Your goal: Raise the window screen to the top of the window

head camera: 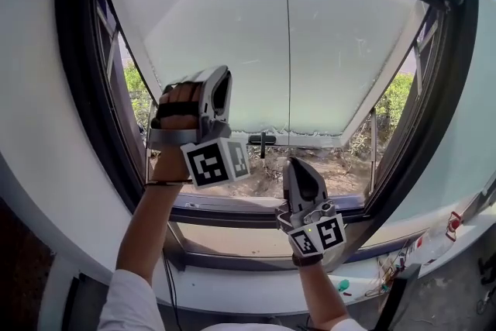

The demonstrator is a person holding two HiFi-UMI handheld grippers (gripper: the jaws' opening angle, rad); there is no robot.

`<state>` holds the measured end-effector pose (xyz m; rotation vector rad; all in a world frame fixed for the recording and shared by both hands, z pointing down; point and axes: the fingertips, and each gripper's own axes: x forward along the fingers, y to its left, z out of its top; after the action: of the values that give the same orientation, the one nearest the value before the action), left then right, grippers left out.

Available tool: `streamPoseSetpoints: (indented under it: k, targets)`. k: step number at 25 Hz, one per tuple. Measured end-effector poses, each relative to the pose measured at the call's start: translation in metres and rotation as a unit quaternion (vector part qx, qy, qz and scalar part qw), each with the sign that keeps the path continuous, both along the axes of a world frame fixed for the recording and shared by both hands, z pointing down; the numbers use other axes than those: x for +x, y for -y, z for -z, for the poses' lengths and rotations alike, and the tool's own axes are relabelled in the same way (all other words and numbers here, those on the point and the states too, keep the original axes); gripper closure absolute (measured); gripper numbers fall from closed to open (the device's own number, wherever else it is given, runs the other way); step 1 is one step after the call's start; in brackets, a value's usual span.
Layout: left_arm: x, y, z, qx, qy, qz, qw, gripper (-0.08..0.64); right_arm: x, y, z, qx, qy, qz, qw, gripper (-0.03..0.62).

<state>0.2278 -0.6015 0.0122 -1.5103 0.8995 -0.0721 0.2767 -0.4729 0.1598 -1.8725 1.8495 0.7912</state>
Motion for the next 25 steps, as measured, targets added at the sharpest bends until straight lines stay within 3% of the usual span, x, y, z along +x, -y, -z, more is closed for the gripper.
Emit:
streamPoseSetpoints:
  k: [4,7,11,13,15,17,20,23,25]
  targets:
    - [-0.011,0.002,-0.050,-0.082,-0.019,-0.044,0.9954,0.517,0.006,-0.007,-0.047,-0.052,0.046,-0.033,0.997,0.603]
    - [-0.022,-0.001,-0.099,-0.190,-0.054,-0.102,0.9750,0.517,0.007,0.001,-0.101,-0.121,0.077,-0.044,0.989,0.603]
    - [-0.036,-0.003,-0.190,-0.322,-0.074,-0.155,0.9310,0.517,0.001,-0.007,-0.156,-0.196,0.103,-0.083,0.972,0.603]
    - [-0.045,-0.006,-0.240,-0.390,-0.080,-0.183,0.8989,0.517,-0.002,-0.019,-0.177,-0.219,0.114,-0.103,0.964,0.603]
    - [-0.052,-0.014,-0.281,-0.454,-0.094,-0.214,0.8600,0.517,-0.004,-0.031,-0.196,-0.241,0.121,-0.126,0.955,0.603]
    - [-0.058,-0.027,-0.312,-0.494,-0.095,-0.236,0.8311,0.517,-0.008,-0.041,-0.212,-0.261,0.128,-0.151,0.945,0.603]
    - [-0.069,-0.053,-0.347,-0.529,-0.091,-0.266,0.8008,0.517,-0.027,-0.054,-0.225,-0.277,0.128,-0.174,0.936,0.603]
    - [-0.083,-0.081,-0.366,-0.560,-0.105,-0.294,0.7673,0.517,-0.045,-0.064,-0.221,-0.278,0.109,-0.179,0.938,0.603]
    - [-0.091,-0.098,-0.374,-0.570,-0.111,-0.300,0.7573,0.517,-0.052,-0.071,-0.215,-0.273,0.100,-0.175,0.941,0.603]
